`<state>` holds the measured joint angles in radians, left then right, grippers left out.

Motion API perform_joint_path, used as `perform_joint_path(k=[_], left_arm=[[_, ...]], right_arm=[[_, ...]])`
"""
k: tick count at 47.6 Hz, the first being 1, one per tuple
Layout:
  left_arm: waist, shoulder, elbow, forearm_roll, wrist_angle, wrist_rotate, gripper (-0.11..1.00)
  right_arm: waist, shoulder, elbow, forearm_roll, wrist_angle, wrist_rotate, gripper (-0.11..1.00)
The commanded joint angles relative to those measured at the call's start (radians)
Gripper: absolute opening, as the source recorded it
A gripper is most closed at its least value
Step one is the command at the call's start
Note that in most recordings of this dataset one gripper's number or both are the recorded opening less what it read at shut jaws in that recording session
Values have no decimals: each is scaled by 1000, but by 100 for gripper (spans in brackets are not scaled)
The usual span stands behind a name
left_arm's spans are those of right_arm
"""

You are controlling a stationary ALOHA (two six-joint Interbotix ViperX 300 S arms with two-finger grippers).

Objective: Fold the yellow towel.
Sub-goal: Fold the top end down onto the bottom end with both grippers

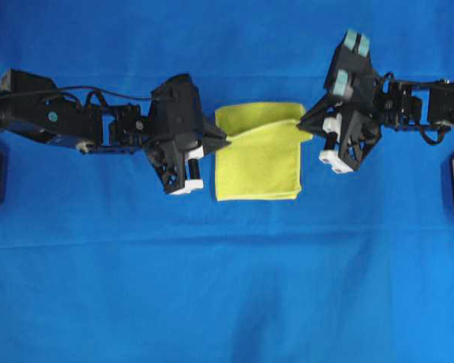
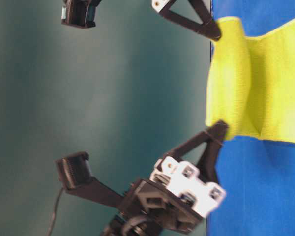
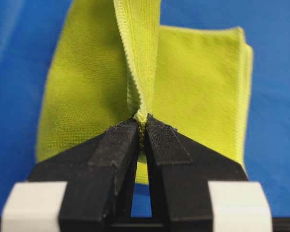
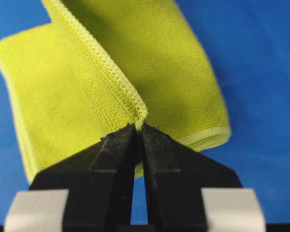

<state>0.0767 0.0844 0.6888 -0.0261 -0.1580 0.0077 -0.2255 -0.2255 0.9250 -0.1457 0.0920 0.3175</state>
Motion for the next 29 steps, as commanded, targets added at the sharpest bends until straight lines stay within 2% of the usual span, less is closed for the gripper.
perform_joint_path(k=[1, 12, 29], left_arm=[[-20, 11, 2, -2, -14, -9, 3], [-61, 91, -2, -2, -72, -17, 3], [-63, 98, -20, -3, -80, -25, 3]], right_arm=[[14, 18, 0, 6, -18, -2, 5], [25, 95, 0, 17, -61, -2, 5], [64, 112, -5, 37, -91, -2, 5]])
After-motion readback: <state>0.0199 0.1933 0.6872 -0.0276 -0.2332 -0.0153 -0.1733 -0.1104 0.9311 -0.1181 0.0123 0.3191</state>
